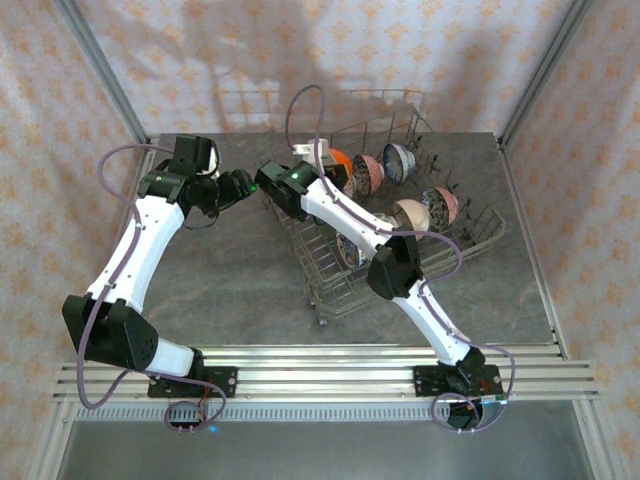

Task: Load the bowls into the dish rack

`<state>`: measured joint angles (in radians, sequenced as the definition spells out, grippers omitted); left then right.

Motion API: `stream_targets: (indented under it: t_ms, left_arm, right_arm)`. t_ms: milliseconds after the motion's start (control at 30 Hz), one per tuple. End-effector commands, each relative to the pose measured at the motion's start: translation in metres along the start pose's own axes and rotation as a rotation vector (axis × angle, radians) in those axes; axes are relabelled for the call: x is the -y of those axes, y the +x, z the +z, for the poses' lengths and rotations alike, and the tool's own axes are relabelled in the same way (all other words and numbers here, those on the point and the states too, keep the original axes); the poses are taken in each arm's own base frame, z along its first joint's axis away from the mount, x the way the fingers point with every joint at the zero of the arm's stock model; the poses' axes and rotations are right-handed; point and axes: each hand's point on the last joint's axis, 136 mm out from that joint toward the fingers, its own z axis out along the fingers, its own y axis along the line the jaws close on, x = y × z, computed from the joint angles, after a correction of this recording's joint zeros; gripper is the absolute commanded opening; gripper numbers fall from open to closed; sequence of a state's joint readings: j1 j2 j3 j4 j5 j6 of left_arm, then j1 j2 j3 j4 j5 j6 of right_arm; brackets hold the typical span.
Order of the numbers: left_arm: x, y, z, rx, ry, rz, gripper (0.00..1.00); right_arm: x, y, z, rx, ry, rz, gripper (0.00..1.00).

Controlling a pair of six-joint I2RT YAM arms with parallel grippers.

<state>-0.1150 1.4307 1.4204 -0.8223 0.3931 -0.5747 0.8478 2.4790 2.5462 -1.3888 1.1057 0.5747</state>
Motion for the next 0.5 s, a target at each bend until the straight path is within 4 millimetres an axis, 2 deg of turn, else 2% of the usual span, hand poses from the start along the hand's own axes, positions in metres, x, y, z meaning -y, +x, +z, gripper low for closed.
stream_targets:
  t_ms: [0, 467]
  left_arm:
    - [0.001, 0.009, -0.004, -0.023, 0.022, 0.009, 0.70]
    - [0.001, 0.014, -0.003, -0.034, 0.042, -0.003, 0.71]
  right_arm:
    - [-0.012, 0.025, 0.006, 0.035, 0.075, -0.068, 0.00]
    - [-0.021, 0.041, -0.001, -0.025, 0.012, -0.004, 0.00]
